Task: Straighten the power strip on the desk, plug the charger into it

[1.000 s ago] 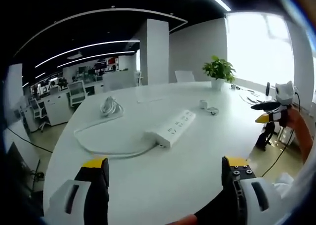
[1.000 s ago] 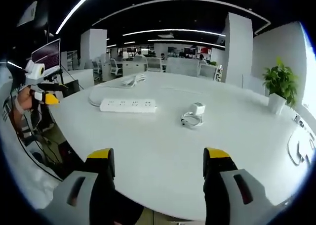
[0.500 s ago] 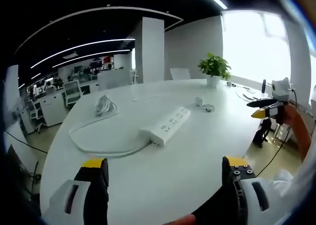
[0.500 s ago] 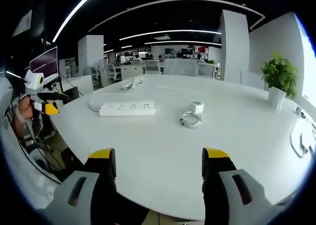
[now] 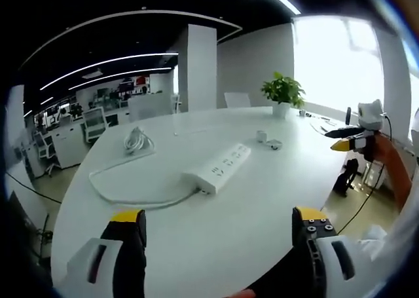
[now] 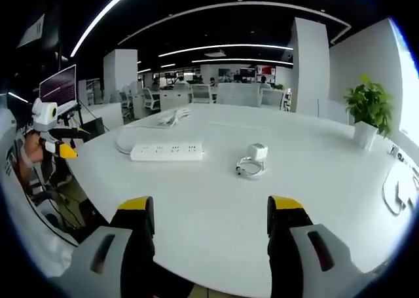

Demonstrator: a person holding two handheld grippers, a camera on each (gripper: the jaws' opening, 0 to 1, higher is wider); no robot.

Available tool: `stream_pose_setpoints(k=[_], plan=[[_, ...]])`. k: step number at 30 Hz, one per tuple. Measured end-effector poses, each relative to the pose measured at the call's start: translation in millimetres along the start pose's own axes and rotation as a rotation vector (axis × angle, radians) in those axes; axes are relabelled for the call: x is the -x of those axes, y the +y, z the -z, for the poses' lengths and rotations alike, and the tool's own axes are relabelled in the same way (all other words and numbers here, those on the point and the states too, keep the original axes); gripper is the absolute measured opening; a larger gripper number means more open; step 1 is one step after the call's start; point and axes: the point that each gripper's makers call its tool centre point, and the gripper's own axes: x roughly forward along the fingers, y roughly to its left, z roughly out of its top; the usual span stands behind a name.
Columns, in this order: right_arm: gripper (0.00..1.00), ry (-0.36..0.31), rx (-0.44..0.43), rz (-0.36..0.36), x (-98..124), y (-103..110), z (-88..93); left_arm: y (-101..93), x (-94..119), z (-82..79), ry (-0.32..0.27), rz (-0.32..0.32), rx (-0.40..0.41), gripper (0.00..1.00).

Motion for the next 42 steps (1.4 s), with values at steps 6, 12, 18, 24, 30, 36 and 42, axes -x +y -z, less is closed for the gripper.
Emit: stream_pose_setpoints(k=[6, 12, 18, 24, 30, 36, 42], plan=[[0.70, 0.009, -0.008, -0.007, -2, 4, 4.1, 1.3, 0, -1.8, -0.009, 0.009, 0.003, 0.88], [0.70, 0.005, -0.011, -0.005, -2, 3, 4.6, 0.9, -4, -1.0, -0.001, 0.016, 0.007, 0.90], [0.70, 0.009, -0.015, -0.007, -3, 2, 6.8, -1.0, -8, -3.9, -0.003, 0.025, 0.000, 0.89], [0.70, 0.006, -0.015, -0.016, -4, 2, 7.0, -4.9, -14, -2.0, 0.016, 0.038, -0.014, 0.88], [0.70, -0.014, -0.040, -0.037, -10, 10, 1.8, -7.1, -16, 1.8, 0.023, 0.044, -0.019, 0.89], [0.70, -0.021, 0.007, -0.053, -11, 21, -3.0, -4.2, -17, -4.0, 0.000, 0.039, -0.041, 0.91], [0.70, -0.014, -0.008, -0.059, -12, 21, 2.2, 0.4, -32, -9.0, 0.001, 0.044, -0.054, 0.91]])
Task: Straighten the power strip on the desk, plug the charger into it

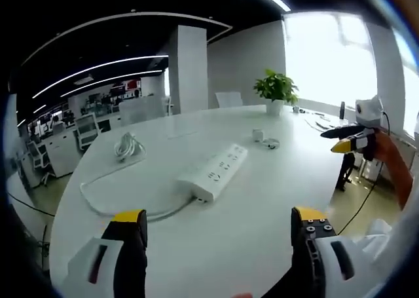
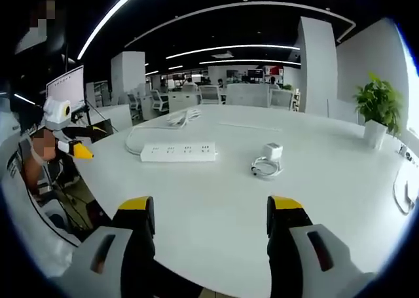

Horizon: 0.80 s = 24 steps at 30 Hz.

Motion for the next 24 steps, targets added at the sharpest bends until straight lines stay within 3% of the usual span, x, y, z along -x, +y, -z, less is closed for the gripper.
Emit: stream_pose_setpoints(k=[2, 6, 15, 24], plan=[[0.70, -0.002, -0.008, -0.004, -1, 0, 0.5, -1.8, -5, 2.5, 0.004, 0.020, 0.008, 0.85], [0.70, -0.002, -0.017, -0.012, -4, 2, 2.8, -5.6, -14, 5.5, 0.014, 0.042, 0.014, 0.89], [0.70, 0.008, -0.020, -0.022, -6, 3, 5.8, -3.8, -37, -8.7, 0.018, 0.075, -0.064, 0.93], [0.70, 0.020, -0.028, -0.016, -5, 2, 11.1, -6.6, -50, -17.5, 0.016, 0.119, -0.080, 0.93]])
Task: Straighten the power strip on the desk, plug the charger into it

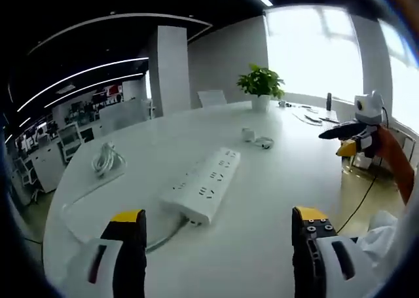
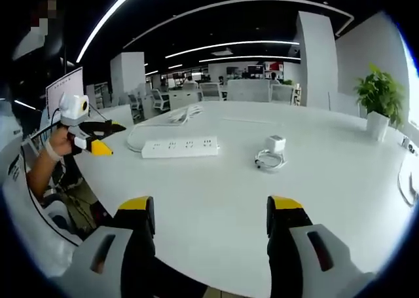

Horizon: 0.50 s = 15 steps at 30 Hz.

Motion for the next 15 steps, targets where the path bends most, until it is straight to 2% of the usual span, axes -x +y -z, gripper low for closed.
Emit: stream_pose_setpoints(k=[2, 4, 8, 15], plan=[[0.70, -0.006, -0.001, -0.003, 0, 1, -1.5, -2.5, -3, -5.4, -0.020, 0.037, 0.009, 0.93], [0.70, -0.007, -0.001, -0.013, -1, 3, -1.9, 0.4, -6, -7.9, -0.020, 0.046, 0.016, 0.93], [0.70, -0.005, -0.003, -0.012, -1, 4, -1.0, 9.5, -12, -11.7, -0.005, 0.035, -0.015, 0.93], [0.70, -0.008, -0.008, -0.013, 1, 5, -0.6, 10.4, -27, -14.9, 0.022, 0.079, -0.049, 0.93]])
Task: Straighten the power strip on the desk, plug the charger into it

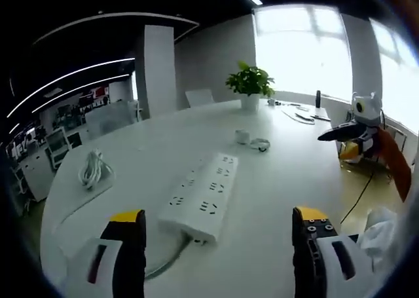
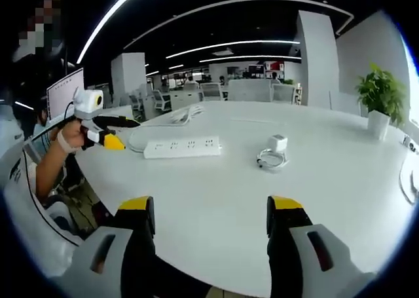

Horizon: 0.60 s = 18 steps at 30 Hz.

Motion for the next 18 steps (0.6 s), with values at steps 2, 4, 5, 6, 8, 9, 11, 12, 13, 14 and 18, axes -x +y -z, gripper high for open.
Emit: stream_pose_setpoints(k=[2, 4, 5, 6, 8, 9, 11, 12, 13, 14, 18], plan=[[0.70, -0.013, -0.025, -0.028, 0, 5, -0.7, 2.6, -5, 0.6, 0.016, 0.008, -0.007, 0.93], [0.70, -0.013, -0.031, -0.031, 0, 5, -0.2, 6.2, -11, -0.3, 0.029, 0.021, -0.013, 0.92], [0.70, -0.009, -0.027, -0.023, -1, 4, 0.4, 7.2, -12, -1.0, 0.030, 0.026, -0.010, 0.92], [0.70, -0.006, -0.023, -0.018, 0, 3, 0.8, 8.8, -16, -2.6, 0.030, 0.037, -0.004, 0.92], [0.69, -0.005, -0.019, -0.016, 0, 3, 0.9, 11.7, -22, -3.2, 0.037, 0.052, -0.001, 0.91], [0.69, -0.006, -0.019, -0.019, 0, 3, 0.9, 13.6, -26, -1.1, 0.050, 0.057, -0.002, 0.91], [0.69, -0.005, -0.023, -0.021, 0, 3, 1.1, 17.6, -33, 4.0, 0.084, 0.062, 0.007, 0.91], [0.69, -0.007, -0.025, -0.022, -1, 3, 1.0, 18.9, -36, 4.6, 0.088, 0.065, 0.007, 0.91], [0.69, -0.009, -0.028, -0.024, -1, 3, 1.0, 19.5, -38, 5.0, 0.091, 0.067, 0.006, 0.91], [0.69, -0.010, -0.032, -0.027, -1, 2, 1.6, 20.6, -41, 5.4, 0.096, 0.070, 0.007, 0.91], [0.69, 0.000, -0.038, -0.027, -4, 0, 5.5, 26.4, -55, 9.8, 0.149, 0.077, -0.008, 0.91]])
